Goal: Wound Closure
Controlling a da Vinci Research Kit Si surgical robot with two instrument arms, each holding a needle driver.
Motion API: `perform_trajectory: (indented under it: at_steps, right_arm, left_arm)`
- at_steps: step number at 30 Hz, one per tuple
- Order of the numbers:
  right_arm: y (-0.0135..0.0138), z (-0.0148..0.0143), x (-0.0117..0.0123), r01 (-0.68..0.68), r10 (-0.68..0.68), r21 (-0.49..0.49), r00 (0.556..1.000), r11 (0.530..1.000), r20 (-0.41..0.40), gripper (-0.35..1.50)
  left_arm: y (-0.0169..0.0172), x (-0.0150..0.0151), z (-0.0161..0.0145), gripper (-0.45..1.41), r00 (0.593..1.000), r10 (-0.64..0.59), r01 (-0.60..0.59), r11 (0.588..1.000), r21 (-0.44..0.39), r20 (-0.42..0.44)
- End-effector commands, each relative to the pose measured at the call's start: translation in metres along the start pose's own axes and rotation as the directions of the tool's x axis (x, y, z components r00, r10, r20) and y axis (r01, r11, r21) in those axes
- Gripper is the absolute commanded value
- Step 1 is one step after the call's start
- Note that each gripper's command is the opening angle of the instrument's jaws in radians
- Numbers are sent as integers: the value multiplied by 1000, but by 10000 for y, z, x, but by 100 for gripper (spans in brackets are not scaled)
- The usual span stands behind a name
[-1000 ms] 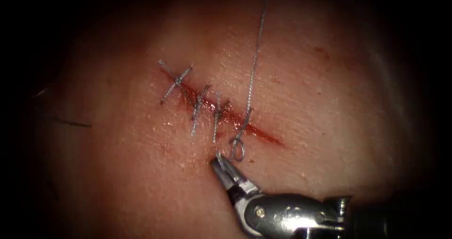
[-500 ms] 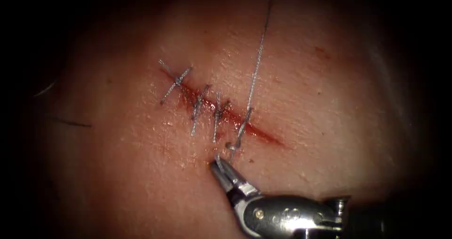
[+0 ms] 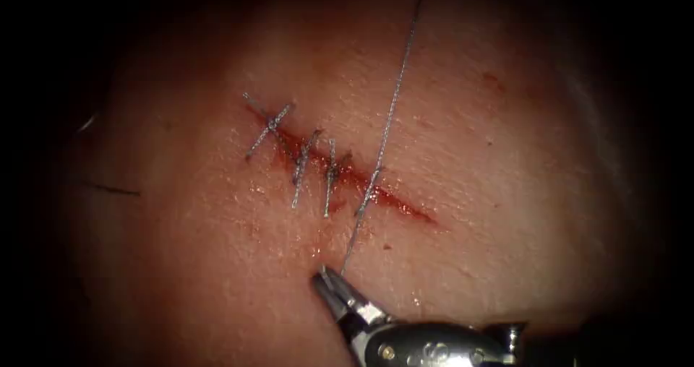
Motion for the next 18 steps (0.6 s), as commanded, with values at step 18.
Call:
perform_trajectory:
  at_steps: [18]
  right_arm:
    - [-48,-9,-22,46,-49,106,998,993,28,-35]
  left_arm:
    - [-24,19,30,-45,1000,-16,16,999,36,4]
